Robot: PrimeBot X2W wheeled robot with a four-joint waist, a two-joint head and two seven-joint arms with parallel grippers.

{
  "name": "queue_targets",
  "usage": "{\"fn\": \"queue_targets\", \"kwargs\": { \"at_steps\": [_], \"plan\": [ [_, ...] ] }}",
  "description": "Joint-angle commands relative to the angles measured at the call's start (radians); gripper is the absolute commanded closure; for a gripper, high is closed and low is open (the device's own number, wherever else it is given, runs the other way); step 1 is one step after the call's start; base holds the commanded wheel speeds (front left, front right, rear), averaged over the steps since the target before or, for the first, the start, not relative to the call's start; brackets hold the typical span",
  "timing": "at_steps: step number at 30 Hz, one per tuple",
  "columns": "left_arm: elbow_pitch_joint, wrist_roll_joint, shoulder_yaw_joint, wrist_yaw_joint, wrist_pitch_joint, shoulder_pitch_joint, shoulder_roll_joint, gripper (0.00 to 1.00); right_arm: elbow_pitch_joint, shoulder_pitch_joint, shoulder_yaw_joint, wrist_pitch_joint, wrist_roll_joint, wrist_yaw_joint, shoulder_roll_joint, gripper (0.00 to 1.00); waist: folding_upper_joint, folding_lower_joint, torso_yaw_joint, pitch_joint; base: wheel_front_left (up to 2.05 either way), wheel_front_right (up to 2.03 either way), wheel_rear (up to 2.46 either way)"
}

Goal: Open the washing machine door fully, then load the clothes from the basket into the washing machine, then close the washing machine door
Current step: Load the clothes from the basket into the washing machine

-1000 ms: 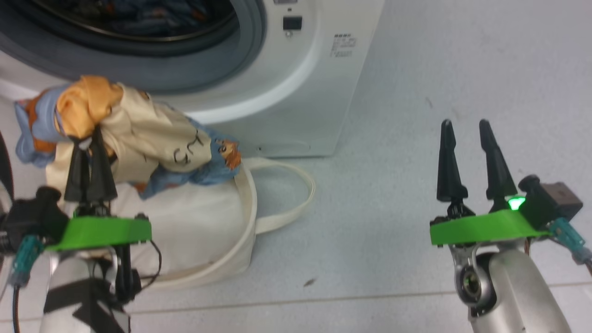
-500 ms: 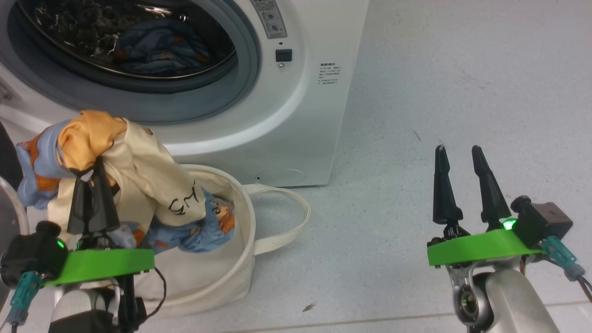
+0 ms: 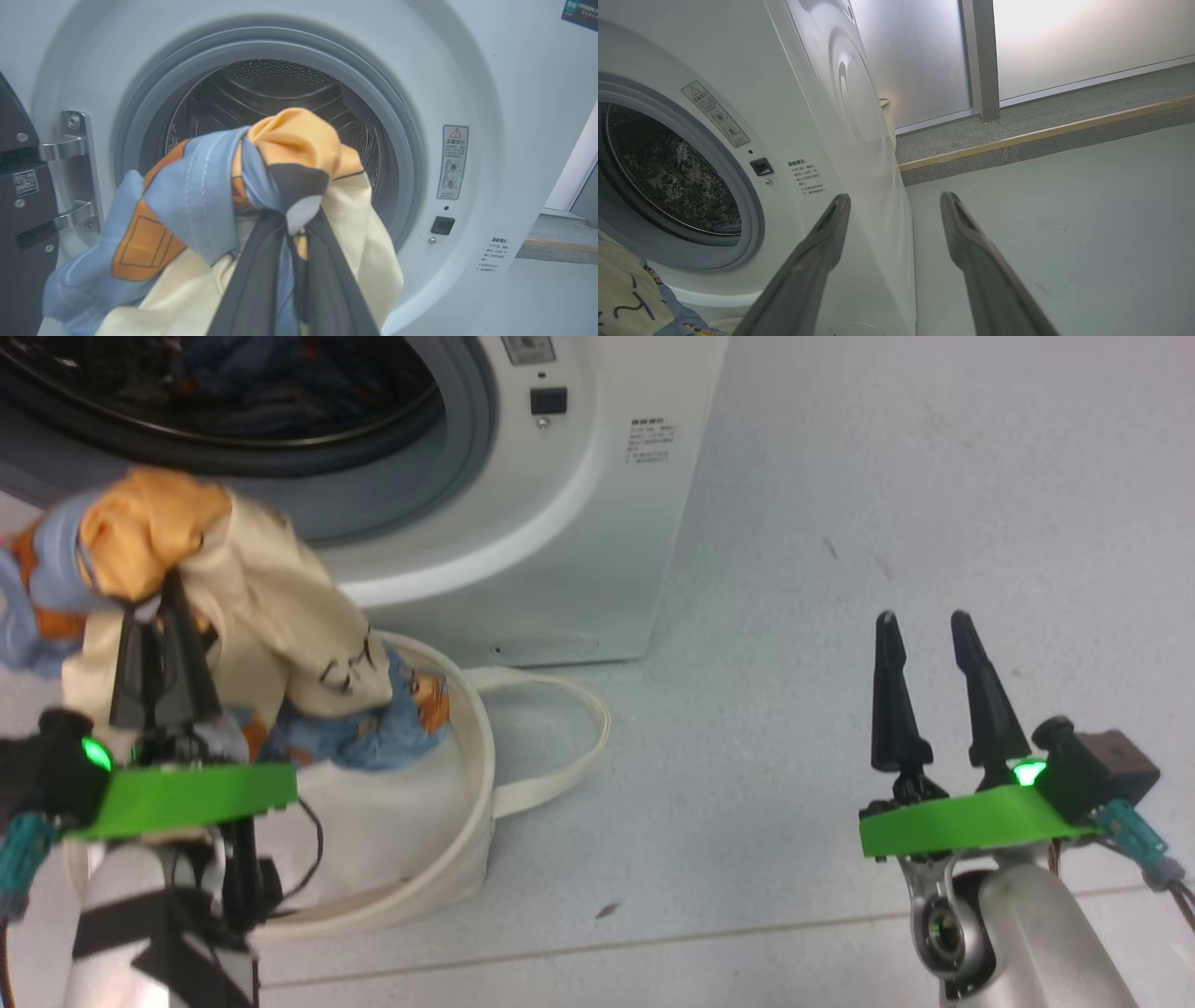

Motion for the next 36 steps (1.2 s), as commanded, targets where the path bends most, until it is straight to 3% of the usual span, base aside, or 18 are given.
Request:
{"fn": "queue_targets", "kwargs": {
  "at_steps": [1, 9, 15, 23, 31, 32, 33, 36],
  "plan": [
    [-0.03, 0.01, 0.031, -0.005, -0.006, -0.04, 0.015, 1.0, -0.038, -0.035, 0.025, -0.012, 0.006, 0.001, 0.004, 0.0, -0.0001, -0.0001, -0.01, 0.033, 0.0, 0.0, 0.0],
    [0.081, 0.073, 0.083, -0.077, -0.006, -0.289, 0.037, 1.0, -0.073, -0.081, 0.067, -0.012, 0.012, 0.001, 0.004, 0.0, -0.0001, -0.0001, -0.051, 0.185, 0.0, 0.0, 0.0],
    [0.217, 0.107, 0.132, -0.094, -0.006, -0.521, 0.124, 1.0, -0.082, -0.113, 0.108, -0.012, 0.032, 0.001, 0.004, 0.0, -0.0001, -0.0001, -0.104, 0.292, 0.0, 0.0, 0.0],
    [0.429, 0.163, 0.134, -0.074, -0.006, -0.831, 0.262, 1.0, -0.102, -0.141, 0.14, -0.012, 0.065, 0.001, 0.004, 0.0, -0.0001, -0.0001, -0.169, 0.413, 0.0, 0.0, 0.0],
    [0.66, 0.225, 0.088, 0.001, -0.006, -1.064, 0.349, 1.0, -0.119, -0.16, 0.153, -0.012, 0.058, 0.001, 0.004, 0.0, -0.0001, -0.0001, -0.192, 0.509, 0.0, 0.0, 0.0],
    [0.682, 0.234, 0.079, 0.012, -0.006, -1.077, 0.354, 0.83, -0.119, -0.162, 0.152, -0.012, 0.057, 0.001, 0.004, 0.0, -0.0001, -0.0001, -0.192, 0.513, 0.0, 0.0, 0.0],
    [0.698, 0.238, 0.071, 0.018, -0.006, -1.089, 0.355, 0.04, -0.119, -0.162, 0.149, -0.012, 0.056, 0.001, 0.004, 0.0, -0.0001, -0.0001, -0.19, 0.518, 0.0, 0.0, 0.0],
    [0.73, 0.234, 0.056, 0.031, -0.006, -1.103, 0.347, 0.0, -0.116, -0.167, 0.143, -0.012, 0.051, 0.001, 0.004, 0.0, -0.0001, -0.0001, -0.181, 0.52, 0.0, 0.0, 0.0]
  ]
}}
